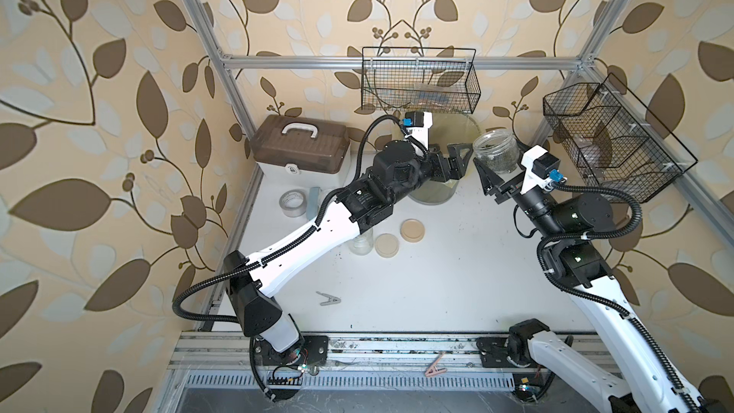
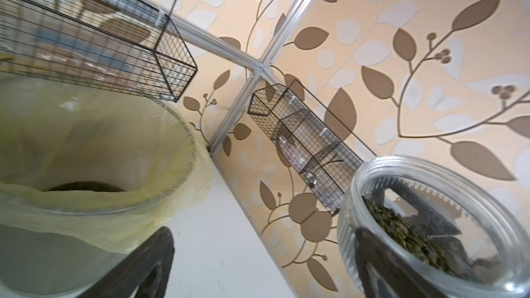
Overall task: Empty moldy tea leaves from jars
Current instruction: Adjust the jar.
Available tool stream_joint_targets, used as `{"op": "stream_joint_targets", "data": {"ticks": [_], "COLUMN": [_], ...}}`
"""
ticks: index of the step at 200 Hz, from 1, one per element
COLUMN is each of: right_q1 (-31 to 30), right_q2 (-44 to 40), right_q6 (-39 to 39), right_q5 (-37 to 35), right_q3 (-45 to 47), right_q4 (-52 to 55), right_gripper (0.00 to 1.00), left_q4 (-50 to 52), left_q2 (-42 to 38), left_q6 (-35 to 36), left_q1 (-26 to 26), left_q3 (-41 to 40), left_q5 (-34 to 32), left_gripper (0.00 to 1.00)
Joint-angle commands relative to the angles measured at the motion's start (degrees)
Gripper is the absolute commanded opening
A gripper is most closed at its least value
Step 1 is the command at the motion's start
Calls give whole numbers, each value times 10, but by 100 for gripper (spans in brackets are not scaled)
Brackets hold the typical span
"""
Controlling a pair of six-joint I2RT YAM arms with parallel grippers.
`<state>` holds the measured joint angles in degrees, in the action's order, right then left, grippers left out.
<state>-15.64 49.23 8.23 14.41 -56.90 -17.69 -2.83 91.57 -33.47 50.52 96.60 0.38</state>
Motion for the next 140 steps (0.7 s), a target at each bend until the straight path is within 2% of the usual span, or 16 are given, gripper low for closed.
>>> {"op": "stream_joint_targets", "data": {"ticks": [1, 28, 48, 83, 140], "right_q1": [-4, -5, -3, 5, -1], "right_q2": [3, 5, 4, 4, 8], "right_q6": [-9, -13, -25, -37, -49], "right_q5": [18, 20, 12, 5, 9], "right_q3": [-27, -29, -28, -36, -20], "right_q4": [-33, -38, -50, -59, -68], "right_gripper": [40, 40, 40, 40, 40], "left_q4": [-93, -83, -84, -65, -35], "left_q2": [13, 26, 9, -42, -58], "left_q6": [-60, -71, -73, -25, -29], "left_q1": [5, 5, 5, 3, 2], "left_q3": [23, 54, 39, 4, 16], "left_q5": [111, 143, 99, 39, 55], "left_gripper": [99, 99, 99, 99, 99]}}
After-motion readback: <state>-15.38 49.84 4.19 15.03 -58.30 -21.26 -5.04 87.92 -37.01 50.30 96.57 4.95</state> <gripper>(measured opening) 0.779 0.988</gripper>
